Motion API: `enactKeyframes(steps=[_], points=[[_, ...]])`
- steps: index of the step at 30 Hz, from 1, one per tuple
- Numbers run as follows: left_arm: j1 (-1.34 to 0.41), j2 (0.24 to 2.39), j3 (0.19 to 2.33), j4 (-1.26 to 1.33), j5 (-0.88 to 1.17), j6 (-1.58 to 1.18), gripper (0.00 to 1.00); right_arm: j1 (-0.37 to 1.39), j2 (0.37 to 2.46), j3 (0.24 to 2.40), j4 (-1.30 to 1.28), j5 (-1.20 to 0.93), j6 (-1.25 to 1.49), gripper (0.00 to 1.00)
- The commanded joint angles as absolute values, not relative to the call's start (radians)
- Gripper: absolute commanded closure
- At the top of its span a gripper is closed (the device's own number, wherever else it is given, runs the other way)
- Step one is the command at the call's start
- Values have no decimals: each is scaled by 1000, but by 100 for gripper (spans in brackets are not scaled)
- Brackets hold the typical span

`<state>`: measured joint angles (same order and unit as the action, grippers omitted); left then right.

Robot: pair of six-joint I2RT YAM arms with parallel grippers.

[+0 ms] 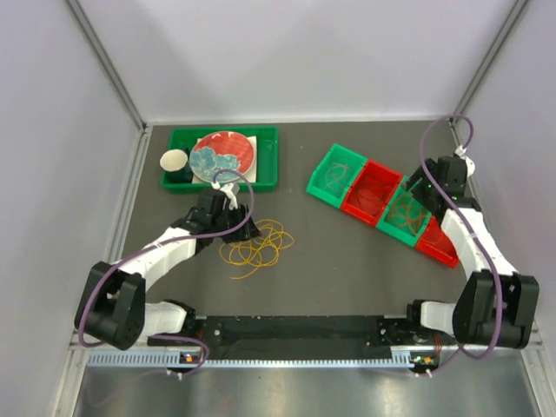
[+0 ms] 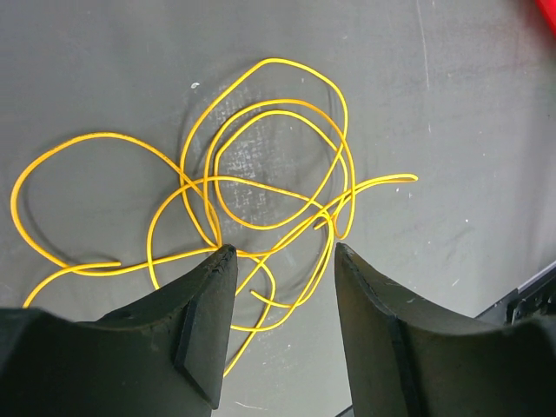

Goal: Untangle the cables

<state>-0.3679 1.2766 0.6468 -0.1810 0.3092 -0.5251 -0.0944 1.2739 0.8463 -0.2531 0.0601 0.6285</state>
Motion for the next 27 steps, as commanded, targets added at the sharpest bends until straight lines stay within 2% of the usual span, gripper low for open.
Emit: enactKeyframes(steps=[1,6,10,12,15,23,27], points=[[-364,1255,649,-132,344,-528,46,-89,1198,929,-374,86,516,25],[-364,1252,646,-130,354,-528,46,-100,1122,911,-451,123,471,23],[-364,1235,635,-127,353,-528,47,-164,947,775,-428,201,477,35],[-364,1233,638,-127,356,-526,47,-199,914,717,-433,184,469,37],[-364,1235,646,-129,357,-525,47,-235,925,683,-452,173,451,40],[-364,1249,644,-118,365,-526,47,-262,951,641,-442,196,437,36],[-364,1252,649,-120,368,-525,47,-288,963,618,-428,199,456,40]])
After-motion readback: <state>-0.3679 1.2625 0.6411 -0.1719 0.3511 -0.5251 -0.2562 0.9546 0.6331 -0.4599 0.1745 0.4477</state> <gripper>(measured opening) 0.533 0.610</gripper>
